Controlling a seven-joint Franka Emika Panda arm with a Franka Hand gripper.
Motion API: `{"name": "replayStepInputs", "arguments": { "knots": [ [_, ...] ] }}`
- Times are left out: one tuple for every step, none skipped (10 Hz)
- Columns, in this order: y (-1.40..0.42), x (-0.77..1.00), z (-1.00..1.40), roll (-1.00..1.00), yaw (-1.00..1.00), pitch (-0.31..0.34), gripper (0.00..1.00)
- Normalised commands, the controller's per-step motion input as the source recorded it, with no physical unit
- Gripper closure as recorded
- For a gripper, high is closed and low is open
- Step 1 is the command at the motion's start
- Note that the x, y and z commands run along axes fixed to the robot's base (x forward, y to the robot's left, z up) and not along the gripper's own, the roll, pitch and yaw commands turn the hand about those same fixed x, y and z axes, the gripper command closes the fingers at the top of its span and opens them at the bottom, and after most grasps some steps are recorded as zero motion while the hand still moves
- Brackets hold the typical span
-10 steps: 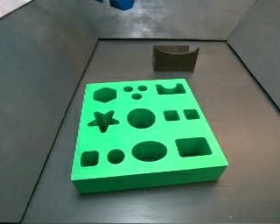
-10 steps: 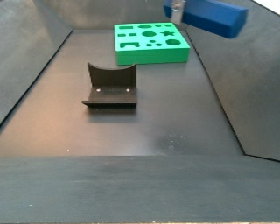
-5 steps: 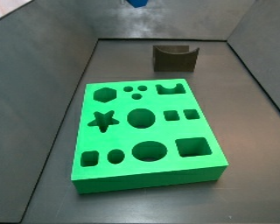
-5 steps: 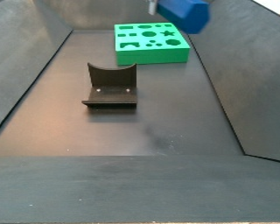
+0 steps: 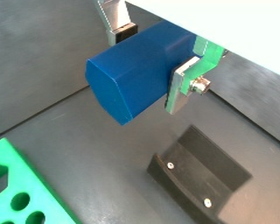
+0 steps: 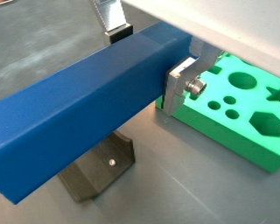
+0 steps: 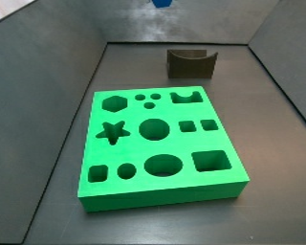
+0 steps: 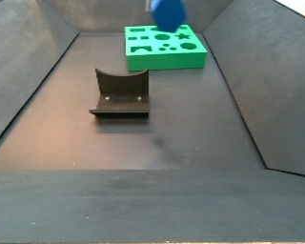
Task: Pick up the hexagon object. Move up. Place the hexagon object on the fixture. Regrasp the hexagon object. Move to above the board. Insert the hexagon object.
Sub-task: Place the hexagon object on the fixture.
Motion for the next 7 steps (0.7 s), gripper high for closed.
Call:
{"name": "replayStepInputs", "arguments": {
  "knots": [
    [-0.02, 1.0, 0.02, 0.13, -0.39, 0.221, 1.0],
    [-0.01, 0.98, 0.02, 0.12, -0.29, 0.21, 1.0],
    [0.02, 1.0, -0.26, -1.0, 0.04, 0.084, 1.0],
    [0.03, 1.0, -0.27, -1.0, 0.05, 0.082, 1.0],
    [0.06, 0.98, -0.2, -1.0, 0.04, 0.078, 1.0],
    [0.05, 0.91, -0.14, -1.0, 0.03, 0.078, 1.0],
    [0.03, 0.75, -0.06, -1.0, 0.03, 0.089, 1.0]
  ]
}}
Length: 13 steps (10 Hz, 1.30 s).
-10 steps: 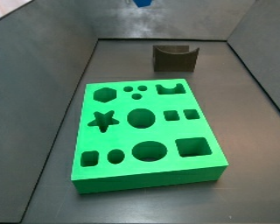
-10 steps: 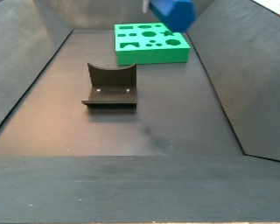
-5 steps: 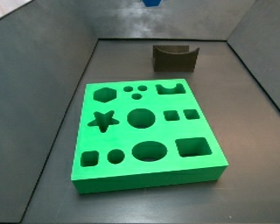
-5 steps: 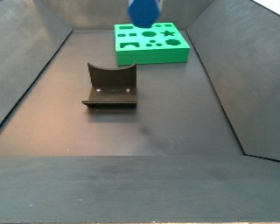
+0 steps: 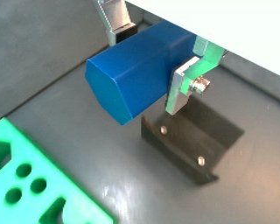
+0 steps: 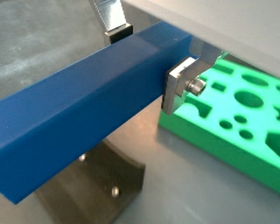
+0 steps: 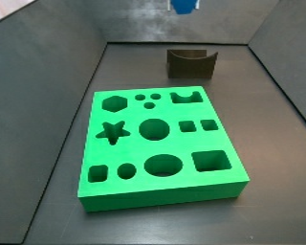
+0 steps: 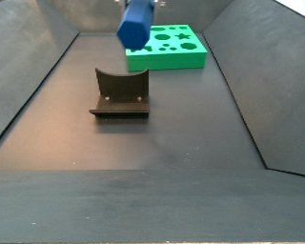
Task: Pick up the hexagon object. Move up. Place the hexagon object on the fixture. Regrasp the hexagon object. Move to above the board. Insert the hexagon object.
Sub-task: Place the hexagon object on the fixture.
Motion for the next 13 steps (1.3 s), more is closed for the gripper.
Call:
{"name": "replayStepInputs", "arguments": {
  "knots": [
    [0.04, 0.59, -0.02, -1.0, 0.02, 0.107, 1.0],
    [0.04, 0.48, -0.02, -1.0, 0.01, 0.115, 1.0],
    [0.04, 0.42, -0.02, -1.0, 0.0, 0.119, 1.0],
    [0.04, 0.29, -0.02, -1.0, -0.01, 0.128, 1.0],
    [0.04, 0.19, -0.01, -1.0, -0.02, 0.136, 1.0],
    [0.04, 0.07, -0.01, -1.0, -0.04, 0.143, 1.0],
    [0.04, 0.05, 0.0, -1.0, -0.05, 0.138, 1.0],
    [0.04, 0.05, -0.01, -1.0, -0.07, 0.139, 1.0],
    [0.04, 0.07, -0.01, -1.0, -0.1, 0.15, 1.0],
    [0.04, 0.07, -0.02, -1.0, -0.13, 0.161, 1.0],
    [0.04, 0.08, -0.02, -1.0, -0.17, 0.166, 1.0],
    [0.04, 0.08, -0.02, -0.93, -0.19, 0.151, 1.0],
    [0.05, 0.07, -0.02, -0.69, -0.2, 0.099, 1.0]
  ]
}}
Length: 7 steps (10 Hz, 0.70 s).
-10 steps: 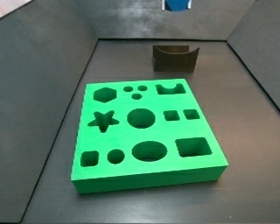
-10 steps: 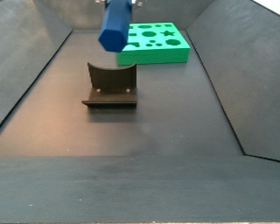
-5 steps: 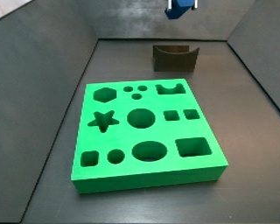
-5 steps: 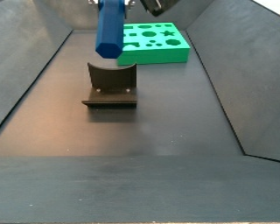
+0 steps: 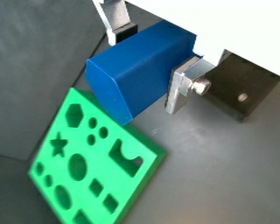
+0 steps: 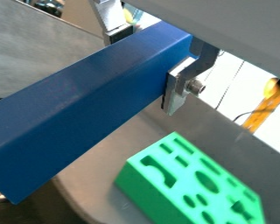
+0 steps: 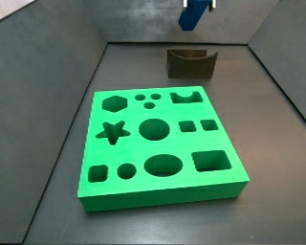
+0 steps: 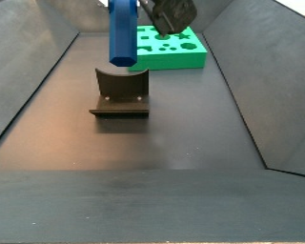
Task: Pick up the hexagon object. Move up. Place the hexagon object on the fixture. Regrasp the hexagon object. Move to above the board. Insert the hexagon object.
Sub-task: Place the hexagon object on the fixture.
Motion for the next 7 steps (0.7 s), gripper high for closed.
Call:
{"name": "replayStepInputs", "arguments": {
  "knots": [
    [0.04, 0.07, -0.02, -0.51, -0.2, 0.063, 1.0],
    [0.04, 0.07, -0.01, -0.34, -0.19, 0.029, 1.0],
    [0.03, 0.06, 0.0, -0.23, -0.18, 0.0, 1.0],
    [0.02, 0.08, -1.0, -0.22, -0.09, 0.066, 1.0],
    [0.03, 0.08, -1.0, -0.2, -0.07, 0.048, 1.0],
    [0.03, 0.1, -1.0, -0.17, -0.08, 0.02, 1.0],
    [0.03, 0.1, -1.0, -0.15, -0.08, 0.009, 1.0]
  ]
}}
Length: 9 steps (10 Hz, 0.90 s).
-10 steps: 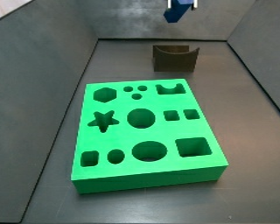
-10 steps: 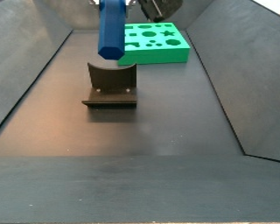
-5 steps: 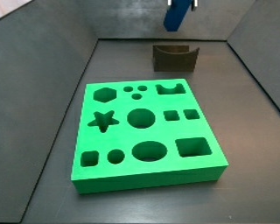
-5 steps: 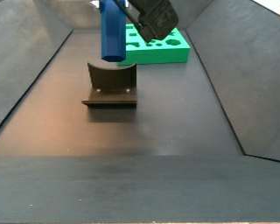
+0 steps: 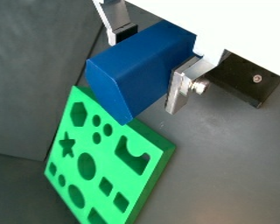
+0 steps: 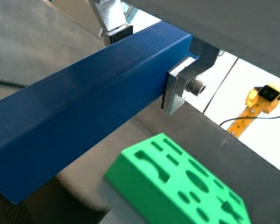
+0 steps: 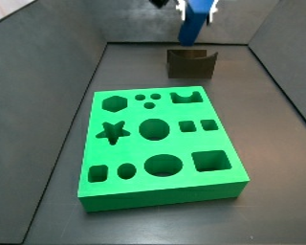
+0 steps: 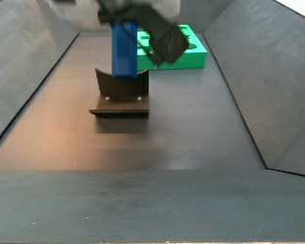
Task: Pick up the hexagon object. Move up. Place the hexagon object on the fixture. Regrasp the hexagon object. Move to above the board. Insert the hexagon object.
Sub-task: Place the hexagon object on the fixture, then regrasp the hexagon object.
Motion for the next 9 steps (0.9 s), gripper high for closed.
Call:
{"name": "replayStepInputs", "arguments": {
  "knots": [
    [0.03, 0.1, -1.0, -0.12, -0.08, -0.03, 1.0],
    [0.03, 0.11, -1.0, -0.11, -0.08, -0.047, 1.0],
    [0.03, 0.11, -0.92, -0.09, -0.06, -0.074, 1.0],
    [0.02, 0.09, -0.75, -0.08, -0.05, -0.085, 1.0],
    [0.01, 0.07, -0.52, -0.07, -0.02, -0.087, 1.0],
    [0.0, 0.06, -0.31, -0.07, 0.0, -0.085, 1.0],
    [-0.01, 0.05, -0.21, -0.07, 0.01, -0.086, 1.0],
    [0.0, 0.0, 0.0, 0.0, 0.0, 0.0, 0.0],
    [0.0, 0.0, 1.0, 0.0, -0.04, -0.044, 0.0]
  ]
}}
